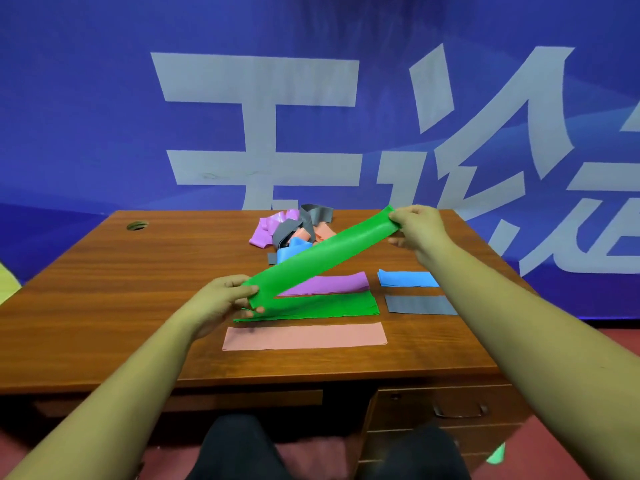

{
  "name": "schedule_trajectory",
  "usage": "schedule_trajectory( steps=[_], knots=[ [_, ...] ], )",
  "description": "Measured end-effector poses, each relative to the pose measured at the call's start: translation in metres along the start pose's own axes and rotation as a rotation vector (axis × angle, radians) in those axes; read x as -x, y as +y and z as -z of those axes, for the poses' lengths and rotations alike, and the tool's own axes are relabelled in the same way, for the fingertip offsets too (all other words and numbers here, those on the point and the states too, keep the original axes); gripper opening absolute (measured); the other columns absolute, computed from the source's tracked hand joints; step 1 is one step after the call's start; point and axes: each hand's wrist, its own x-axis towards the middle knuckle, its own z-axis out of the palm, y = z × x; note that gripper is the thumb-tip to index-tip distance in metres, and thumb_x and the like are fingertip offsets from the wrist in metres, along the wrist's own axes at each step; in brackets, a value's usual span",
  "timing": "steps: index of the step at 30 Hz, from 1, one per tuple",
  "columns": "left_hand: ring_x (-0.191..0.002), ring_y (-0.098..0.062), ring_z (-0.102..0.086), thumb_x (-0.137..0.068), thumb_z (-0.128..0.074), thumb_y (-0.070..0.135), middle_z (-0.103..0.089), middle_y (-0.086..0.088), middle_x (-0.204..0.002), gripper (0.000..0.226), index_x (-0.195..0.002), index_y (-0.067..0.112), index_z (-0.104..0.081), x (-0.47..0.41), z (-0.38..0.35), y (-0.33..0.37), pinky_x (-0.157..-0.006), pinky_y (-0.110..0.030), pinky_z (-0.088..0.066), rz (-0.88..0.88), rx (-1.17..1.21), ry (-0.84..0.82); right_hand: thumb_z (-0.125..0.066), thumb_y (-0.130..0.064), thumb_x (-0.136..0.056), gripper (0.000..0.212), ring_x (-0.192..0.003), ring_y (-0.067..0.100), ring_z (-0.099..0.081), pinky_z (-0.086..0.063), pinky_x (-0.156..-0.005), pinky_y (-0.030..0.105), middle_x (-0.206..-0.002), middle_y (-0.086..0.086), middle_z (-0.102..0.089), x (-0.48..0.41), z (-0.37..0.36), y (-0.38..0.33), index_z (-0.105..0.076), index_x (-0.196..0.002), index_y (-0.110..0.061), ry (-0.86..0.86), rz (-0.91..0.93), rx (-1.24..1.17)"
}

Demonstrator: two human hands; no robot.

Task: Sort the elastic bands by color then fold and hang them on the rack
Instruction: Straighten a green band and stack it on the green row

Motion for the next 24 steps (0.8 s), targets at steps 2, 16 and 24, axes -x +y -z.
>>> schedule_trajectory(
  steps=[2,16,24],
  knots=[
    [-0.064,-0.016,-0.071,-0.096,-0.054,0.004,-0.068,-0.018,-0.097,0.017,-0.110,0.002,-0.063,-0.002,0.006,-0.002,-0.050,-0.017,-0.054,-0.006,0.010,0.124,-0.060,-0.006,-0.092,0.012,-0.070,0.021,-0.064,-0.056,-0.062,0.034,-0.084,0.012,-0.064,0.005,-0.003,0.015,-0.059,-0.080,-0.010,-0.027,-0.036,-0.016],
    [-0.063,-0.023,-0.069,-0.089,-0.064,0.008,-0.071,-0.012,-0.084,0.009,-0.082,0.013,-0.062,-0.022,0.024,-0.037,-0.060,-0.033,-0.054,0.007,-0.438,0.456,-0.071,-0.013,-0.083,0.012,-0.085,0.027,-0.065,-0.051,-0.071,0.037,-0.084,0.010,-0.068,0.010,-0.015,0.118,-0.067,-0.075,-0.006,0.026,-0.133,0.470],
    [-0.054,-0.011,-0.066,-0.088,-0.066,0.014,-0.072,-0.005,-0.073,0.002,-0.086,0.014,-0.065,-0.031,0.020,-0.041,-0.054,-0.021,-0.047,0.045,-0.605,0.516,-0.066,-0.015,-0.090,0.011,-0.101,0.022,-0.065,-0.051,-0.066,0.031,-0.096,0.010,-0.071,0.002,-0.030,0.138,-0.067,-0.083,-0.006,0.026,-0.077,0.692]
  ],
)
